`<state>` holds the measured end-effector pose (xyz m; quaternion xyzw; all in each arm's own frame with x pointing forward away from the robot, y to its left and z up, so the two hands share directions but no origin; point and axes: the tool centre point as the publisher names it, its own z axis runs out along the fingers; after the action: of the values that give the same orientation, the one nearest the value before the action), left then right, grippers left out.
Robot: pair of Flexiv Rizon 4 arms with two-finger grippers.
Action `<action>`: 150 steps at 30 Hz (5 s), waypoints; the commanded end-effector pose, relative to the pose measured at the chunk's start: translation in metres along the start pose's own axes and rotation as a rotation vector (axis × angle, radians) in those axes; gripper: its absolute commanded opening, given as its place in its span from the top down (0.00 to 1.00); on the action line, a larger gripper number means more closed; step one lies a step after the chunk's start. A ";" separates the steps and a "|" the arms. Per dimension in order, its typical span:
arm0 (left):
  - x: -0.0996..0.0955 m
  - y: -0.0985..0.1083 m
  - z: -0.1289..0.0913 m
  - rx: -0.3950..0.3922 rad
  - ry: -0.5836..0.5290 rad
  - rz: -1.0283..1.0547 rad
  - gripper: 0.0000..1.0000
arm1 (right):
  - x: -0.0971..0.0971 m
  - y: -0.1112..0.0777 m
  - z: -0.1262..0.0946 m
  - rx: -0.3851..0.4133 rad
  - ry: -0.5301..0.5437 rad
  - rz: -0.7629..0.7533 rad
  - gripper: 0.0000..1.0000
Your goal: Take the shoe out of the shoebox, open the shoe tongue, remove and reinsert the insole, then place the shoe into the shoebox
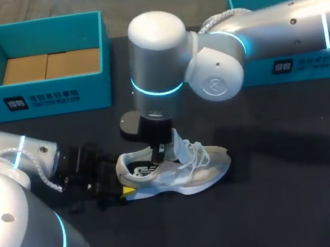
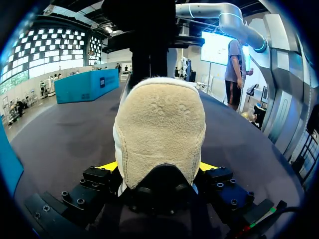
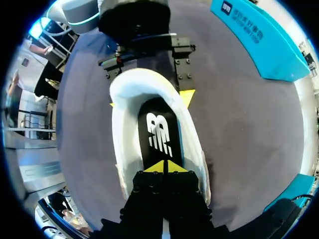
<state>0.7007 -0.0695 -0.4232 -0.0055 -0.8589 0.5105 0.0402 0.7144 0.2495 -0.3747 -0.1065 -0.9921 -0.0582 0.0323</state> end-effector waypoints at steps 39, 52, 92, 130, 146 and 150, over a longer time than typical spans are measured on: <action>-0.001 0.002 0.003 -0.003 0.000 0.000 1.00 | -0.010 0.003 0.044 -0.024 0.145 -0.030 0.11; -0.001 0.002 0.003 -0.003 0.000 0.000 1.00 | 0.000 0.004 0.054 -0.031 0.156 0.008 0.80; -0.001 0.002 0.003 -0.003 0.000 0.000 1.00 | -0.001 -0.018 -0.011 -0.165 0.005 0.082 1.00; -0.001 0.002 0.003 -0.003 0.000 0.000 1.00 | -0.013 -0.002 -0.053 -0.294 -0.106 0.072 1.00; -0.001 0.002 0.003 -0.003 0.000 0.000 1.00 | -0.021 0.026 -0.054 -0.317 -0.095 0.014 1.00; -0.001 0.002 0.003 -0.003 0.000 0.000 1.00 | -0.020 0.030 -0.050 -0.319 -0.085 0.004 1.00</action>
<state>0.7003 -0.0696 -0.4233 -0.0055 -0.8590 0.5104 0.0402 0.7397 0.2612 -0.3170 -0.1155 -0.9703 -0.2106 -0.0305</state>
